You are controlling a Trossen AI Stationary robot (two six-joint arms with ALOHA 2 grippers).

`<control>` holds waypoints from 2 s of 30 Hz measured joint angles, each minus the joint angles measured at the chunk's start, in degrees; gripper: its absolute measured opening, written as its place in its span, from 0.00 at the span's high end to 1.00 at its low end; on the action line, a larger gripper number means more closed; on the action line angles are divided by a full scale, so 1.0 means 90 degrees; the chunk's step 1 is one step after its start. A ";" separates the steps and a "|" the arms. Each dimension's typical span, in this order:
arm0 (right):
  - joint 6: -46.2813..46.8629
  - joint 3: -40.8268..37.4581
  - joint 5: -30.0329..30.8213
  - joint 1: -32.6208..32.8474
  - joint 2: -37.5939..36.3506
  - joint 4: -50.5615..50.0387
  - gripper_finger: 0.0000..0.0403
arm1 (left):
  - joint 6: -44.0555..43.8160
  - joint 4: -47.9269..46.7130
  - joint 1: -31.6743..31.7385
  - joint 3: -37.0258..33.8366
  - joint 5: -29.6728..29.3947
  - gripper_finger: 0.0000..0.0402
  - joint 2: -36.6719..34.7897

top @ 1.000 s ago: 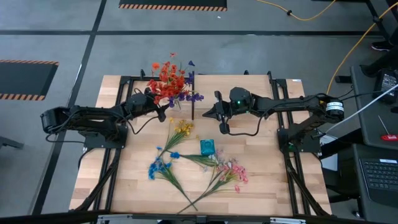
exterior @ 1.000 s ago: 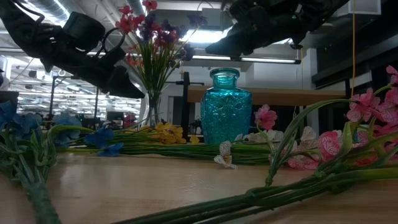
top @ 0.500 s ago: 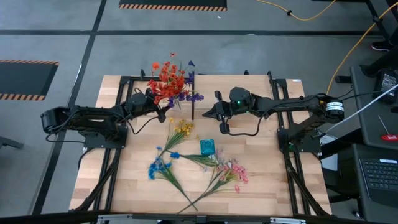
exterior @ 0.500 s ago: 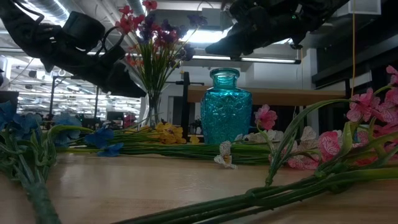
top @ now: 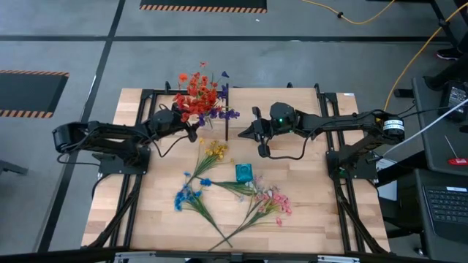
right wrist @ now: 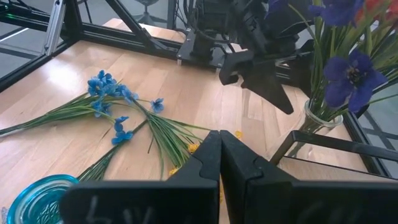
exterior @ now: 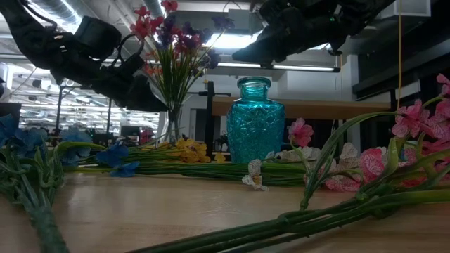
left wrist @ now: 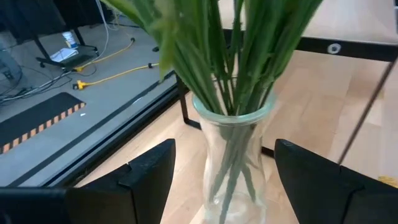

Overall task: Pick and place flowers into a vace then onto a shelf
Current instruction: Put the transparent vase with the flowers on the shelf

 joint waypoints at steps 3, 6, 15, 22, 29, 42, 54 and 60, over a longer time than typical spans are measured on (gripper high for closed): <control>0.0003 0.0000 0.0000 0.0001 0.0000 0.0000 0.99 | -0.0044 0.0200 0.0002 0.0000 -0.0045 0.34 0.0248; 0.0010 0.0000 0.0000 0.0001 0.0000 0.0000 0.99 | -0.0041 0.0527 0.0002 -0.0001 -0.0047 0.34 0.0493; 0.0006 0.0000 -0.0001 0.0001 0.0000 0.0000 0.99 | 0.0119 0.1044 0.0002 0.0000 -0.0052 0.34 0.0790; 0.0001 0.0000 -0.0002 0.0001 0.0000 0.0000 0.99 | 0.0119 0.1195 0.0002 0.0076 -0.0018 0.34 0.0896; 0.0001 0.0000 0.0000 0.0001 0.0000 0.0034 0.99 | 0.0177 0.0751 0.0002 0.0364 -0.0006 0.34 0.0896; 0.0001 0.0000 -0.0001 0.0001 0.0000 0.0049 0.99 | 0.0115 0.0672 0.0051 0.0364 -0.0048 0.34 0.0896; 0.0001 0.0000 0.0000 0.0001 0.0001 0.0051 0.99 | 0.0116 0.0869 0.0061 0.0372 -0.0229 0.34 0.1245; 0.0007 0.0000 0.0000 0.0001 0.0001 0.0053 0.99 | 0.0187 0.1459 0.0164 0.0372 -0.0341 0.34 0.1657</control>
